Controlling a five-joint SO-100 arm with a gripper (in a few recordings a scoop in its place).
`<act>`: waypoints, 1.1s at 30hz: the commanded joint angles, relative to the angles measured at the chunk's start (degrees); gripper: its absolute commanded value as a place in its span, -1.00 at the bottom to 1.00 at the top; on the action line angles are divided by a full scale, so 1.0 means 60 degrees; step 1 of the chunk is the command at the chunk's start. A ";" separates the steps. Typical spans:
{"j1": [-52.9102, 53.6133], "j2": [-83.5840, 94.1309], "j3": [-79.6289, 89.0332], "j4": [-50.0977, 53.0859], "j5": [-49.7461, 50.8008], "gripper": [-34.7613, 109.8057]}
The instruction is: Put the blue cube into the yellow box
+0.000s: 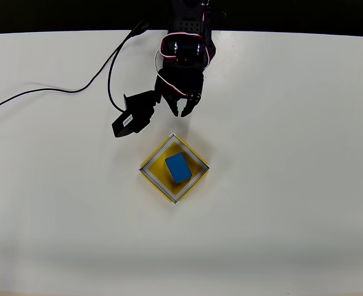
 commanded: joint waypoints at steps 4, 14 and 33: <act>0.0234 0.0234 0.0879 -0.0674 -0.0029 -0.52; 0.0234 0.0293 0.2446 -0.1230 -0.0234 -0.52; 0.0322 0.0293 0.2710 -0.1099 -0.0410 -0.51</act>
